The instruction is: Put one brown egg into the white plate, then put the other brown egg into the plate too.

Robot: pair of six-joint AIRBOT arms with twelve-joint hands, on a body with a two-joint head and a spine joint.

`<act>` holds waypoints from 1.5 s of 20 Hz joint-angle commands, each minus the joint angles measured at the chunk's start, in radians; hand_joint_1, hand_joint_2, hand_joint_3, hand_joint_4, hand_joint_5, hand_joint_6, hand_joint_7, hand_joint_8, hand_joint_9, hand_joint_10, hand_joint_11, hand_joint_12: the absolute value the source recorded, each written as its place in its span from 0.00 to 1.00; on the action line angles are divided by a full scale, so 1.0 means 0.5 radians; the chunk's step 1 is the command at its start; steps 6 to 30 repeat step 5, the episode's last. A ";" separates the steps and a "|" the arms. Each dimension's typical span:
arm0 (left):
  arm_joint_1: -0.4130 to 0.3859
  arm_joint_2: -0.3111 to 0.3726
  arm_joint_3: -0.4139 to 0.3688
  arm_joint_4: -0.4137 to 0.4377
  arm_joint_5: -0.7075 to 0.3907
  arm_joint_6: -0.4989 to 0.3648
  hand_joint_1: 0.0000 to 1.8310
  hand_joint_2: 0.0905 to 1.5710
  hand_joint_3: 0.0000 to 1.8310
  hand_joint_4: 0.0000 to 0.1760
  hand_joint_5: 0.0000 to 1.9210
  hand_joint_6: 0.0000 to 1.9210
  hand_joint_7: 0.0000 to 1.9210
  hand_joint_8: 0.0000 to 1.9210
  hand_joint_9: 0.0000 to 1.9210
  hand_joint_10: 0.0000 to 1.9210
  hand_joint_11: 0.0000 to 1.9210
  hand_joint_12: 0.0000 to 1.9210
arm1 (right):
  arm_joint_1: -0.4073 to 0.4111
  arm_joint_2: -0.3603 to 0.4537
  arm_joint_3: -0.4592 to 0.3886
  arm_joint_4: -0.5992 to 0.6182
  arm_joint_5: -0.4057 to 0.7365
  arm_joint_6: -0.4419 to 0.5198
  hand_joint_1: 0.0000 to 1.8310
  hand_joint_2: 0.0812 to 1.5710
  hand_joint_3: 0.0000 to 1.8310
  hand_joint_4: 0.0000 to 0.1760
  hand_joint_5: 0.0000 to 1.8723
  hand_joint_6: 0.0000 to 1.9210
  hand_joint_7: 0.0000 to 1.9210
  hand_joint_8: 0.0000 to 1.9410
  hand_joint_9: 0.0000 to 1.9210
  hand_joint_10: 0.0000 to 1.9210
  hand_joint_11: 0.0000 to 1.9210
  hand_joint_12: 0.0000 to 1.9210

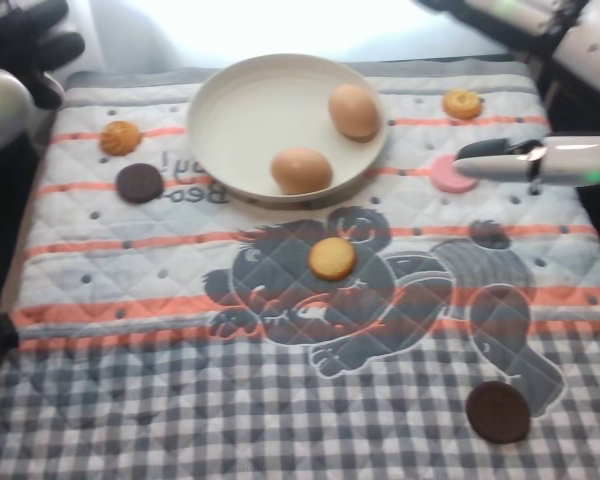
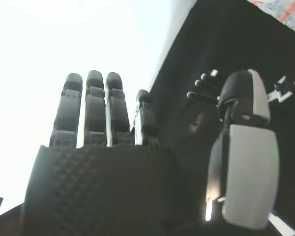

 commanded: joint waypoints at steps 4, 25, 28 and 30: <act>-0.019 -0.023 0.055 -0.074 -0.576 -0.211 0.23 0.63 0.02 0.12 0.00 0.00 0.17 0.01 0.24 0.02 0.00 0.78 | -0.104 0.199 -0.201 0.283 0.756 0.003 0.34 0.64 0.01 0.60 0.05 0.00 0.13 0.00 0.09 0.00 0.06 0.03; -0.015 -0.034 0.073 -0.088 -0.634 -0.258 0.16 0.70 0.03 0.35 0.00 0.00 0.16 0.00 0.23 0.01 0.00 0.65 | -0.118 0.219 -0.248 0.301 0.832 0.003 0.32 0.69 0.01 0.40 0.04 0.00 0.13 0.00 0.11 0.00 0.08 0.03; -0.015 -0.034 0.073 -0.088 -0.634 -0.258 0.16 0.70 0.03 0.35 0.00 0.00 0.16 0.00 0.23 0.01 0.00 0.65 | -0.118 0.219 -0.248 0.301 0.832 0.003 0.32 0.69 0.01 0.40 0.04 0.00 0.13 0.00 0.11 0.00 0.08 0.03; -0.015 -0.034 0.073 -0.088 -0.634 -0.258 0.16 0.70 0.03 0.35 0.00 0.00 0.16 0.00 0.23 0.01 0.00 0.65 | -0.118 0.219 -0.248 0.301 0.832 0.003 0.32 0.69 0.01 0.40 0.04 0.00 0.13 0.00 0.11 0.00 0.08 0.03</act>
